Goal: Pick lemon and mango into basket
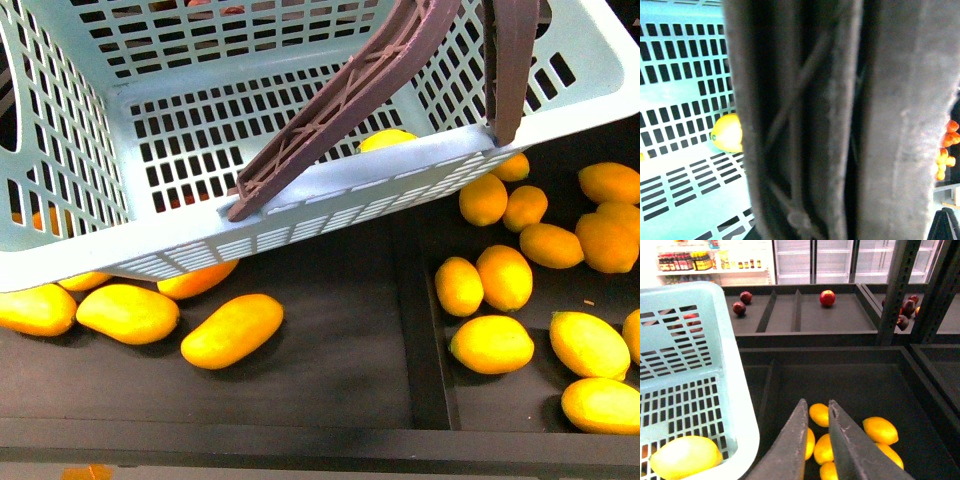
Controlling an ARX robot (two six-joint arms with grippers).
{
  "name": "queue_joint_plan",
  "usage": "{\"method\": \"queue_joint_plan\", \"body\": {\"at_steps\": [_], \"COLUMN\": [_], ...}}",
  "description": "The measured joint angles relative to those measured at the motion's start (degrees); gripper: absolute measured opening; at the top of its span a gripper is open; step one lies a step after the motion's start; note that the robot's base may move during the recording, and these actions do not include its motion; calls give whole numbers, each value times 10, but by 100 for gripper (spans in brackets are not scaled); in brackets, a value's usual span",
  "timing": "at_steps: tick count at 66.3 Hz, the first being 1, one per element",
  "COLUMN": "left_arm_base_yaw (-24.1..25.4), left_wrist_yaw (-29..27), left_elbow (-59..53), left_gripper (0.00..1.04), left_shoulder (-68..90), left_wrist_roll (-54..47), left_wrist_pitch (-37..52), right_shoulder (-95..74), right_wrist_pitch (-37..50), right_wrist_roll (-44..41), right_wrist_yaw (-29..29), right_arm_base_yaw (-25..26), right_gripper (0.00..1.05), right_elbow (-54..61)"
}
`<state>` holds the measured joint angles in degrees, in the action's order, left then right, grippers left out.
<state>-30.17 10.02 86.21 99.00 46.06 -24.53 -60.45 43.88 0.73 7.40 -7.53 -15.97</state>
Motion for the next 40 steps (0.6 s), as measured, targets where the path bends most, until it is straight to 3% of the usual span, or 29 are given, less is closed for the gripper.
{"method": "queue_joint_plan", "body": {"at_steps": [5, 20, 25, 40], "left_arm_base_yaw": [0, 0, 0, 0], "left_wrist_yaw": [1, -1, -1, -1], "left_elbow": [0, 0, 0, 0], "left_gripper": [15, 15, 15, 15], "left_shoulder": [0, 0, 0, 0], "left_wrist_roll": [0, 0, 0, 0], "left_wrist_pitch": [0, 0, 0, 0], "right_shoulder": [22, 95, 120, 191], "right_wrist_pitch": [-1, -21, -33, -75], "right_wrist_roll": [-2, -5, -5, -5], "right_wrist_yaw": [-9, -30, -69, -73], "right_arm_base_yaw": [8, 29, 57, 73], "right_gripper": [2, 2, 2, 2], "right_elbow": [21, 74, 87, 116]}}
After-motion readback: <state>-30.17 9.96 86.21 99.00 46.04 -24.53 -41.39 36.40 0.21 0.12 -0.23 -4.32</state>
